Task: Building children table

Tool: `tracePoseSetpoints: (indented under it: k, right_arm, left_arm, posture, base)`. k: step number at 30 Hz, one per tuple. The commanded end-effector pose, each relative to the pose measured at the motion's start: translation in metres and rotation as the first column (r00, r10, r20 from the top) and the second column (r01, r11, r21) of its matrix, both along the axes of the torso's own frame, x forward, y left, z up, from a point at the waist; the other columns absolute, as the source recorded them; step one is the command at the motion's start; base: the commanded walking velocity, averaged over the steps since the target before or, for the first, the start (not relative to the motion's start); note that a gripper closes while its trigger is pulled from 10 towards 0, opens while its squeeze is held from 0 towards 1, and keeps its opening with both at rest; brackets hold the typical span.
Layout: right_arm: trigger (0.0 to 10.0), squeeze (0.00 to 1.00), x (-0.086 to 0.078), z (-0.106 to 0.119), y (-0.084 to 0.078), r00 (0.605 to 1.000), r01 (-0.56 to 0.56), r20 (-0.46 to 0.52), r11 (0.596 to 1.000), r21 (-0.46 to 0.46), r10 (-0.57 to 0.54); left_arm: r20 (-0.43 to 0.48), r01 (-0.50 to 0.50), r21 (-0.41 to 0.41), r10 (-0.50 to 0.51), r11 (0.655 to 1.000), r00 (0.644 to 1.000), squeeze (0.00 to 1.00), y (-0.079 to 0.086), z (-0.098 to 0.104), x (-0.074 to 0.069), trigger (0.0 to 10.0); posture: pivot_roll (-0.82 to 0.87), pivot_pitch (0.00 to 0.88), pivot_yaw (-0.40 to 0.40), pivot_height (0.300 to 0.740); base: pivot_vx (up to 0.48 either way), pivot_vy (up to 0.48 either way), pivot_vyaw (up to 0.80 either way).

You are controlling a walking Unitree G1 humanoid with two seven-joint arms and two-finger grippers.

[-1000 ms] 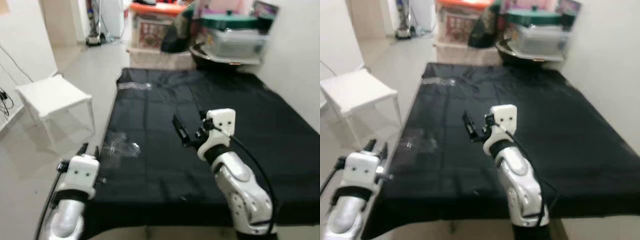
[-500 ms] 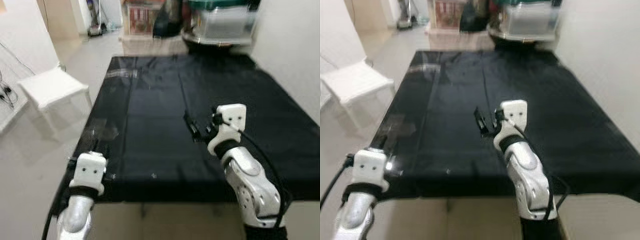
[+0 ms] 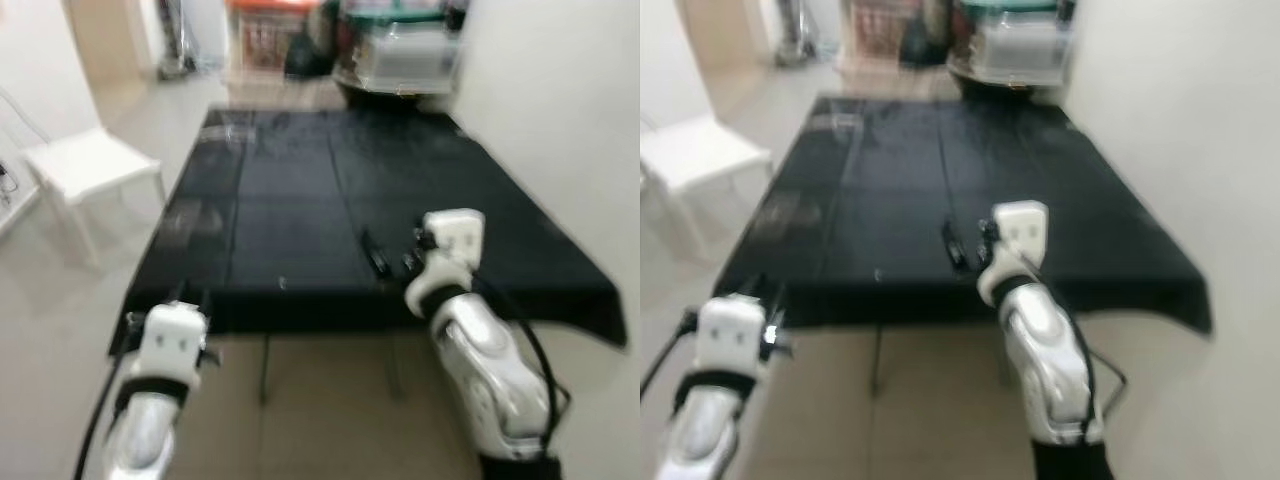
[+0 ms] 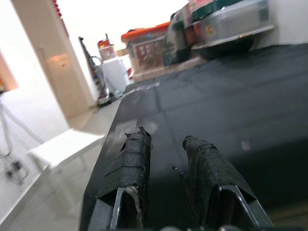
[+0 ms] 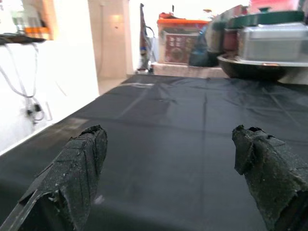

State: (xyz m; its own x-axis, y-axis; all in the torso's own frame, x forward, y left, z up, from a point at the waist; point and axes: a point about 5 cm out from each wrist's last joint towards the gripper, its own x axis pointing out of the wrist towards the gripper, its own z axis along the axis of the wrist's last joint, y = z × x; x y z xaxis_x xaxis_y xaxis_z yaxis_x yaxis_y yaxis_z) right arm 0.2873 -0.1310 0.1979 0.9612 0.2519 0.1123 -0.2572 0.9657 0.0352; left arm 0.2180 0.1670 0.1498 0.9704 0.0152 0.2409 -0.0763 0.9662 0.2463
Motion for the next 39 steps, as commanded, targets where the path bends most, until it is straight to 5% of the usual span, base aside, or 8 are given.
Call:
tracePoseSetpoints:
  k: [1, 28, 39]
  right_arm:
    - [10.0, 0.0, 0.0, -0.005, -0.002, 1.0, 0.008, -0.021, 1.0, -0.004, -0.008]
    - [10.0, 0.0, -0.003, -0.021, -0.002, 0.995, -0.004, -0.099, 0.999, -0.042, -0.001]
    - [10.0, 0.0, -0.018, -0.032, -0.014, 0.99, 0.014, -0.135, 0.995, -0.097, -0.027]
  left_arm:
    - [-0.015, 0.004, -0.004, -0.004, 1.0, 1.0, 0.0, -0.001, -0.003, -0.001, 10.0]
    - [-0.081, -0.079, -0.038, 0.076, 0.996, 0.994, 0.0, 0.008, -0.013, -0.009, 10.0]
    - [-0.137, -0.084, -0.065, 0.075, 0.994, 0.988, 0.0, 0.008, -0.019, -0.024, 10.0]
  posture:
    - [0.01, 0.0, -0.064, 0.74]
    - [0.01, 0.0, -0.062, 0.74]
    - [0.0, 0.0, -0.057, 0.74]
  base:
    - [-0.416, 0.0, 0.0]
    - [-0.084, 0.0, 0.0]
    - [0.0, 0.0, 0.0]
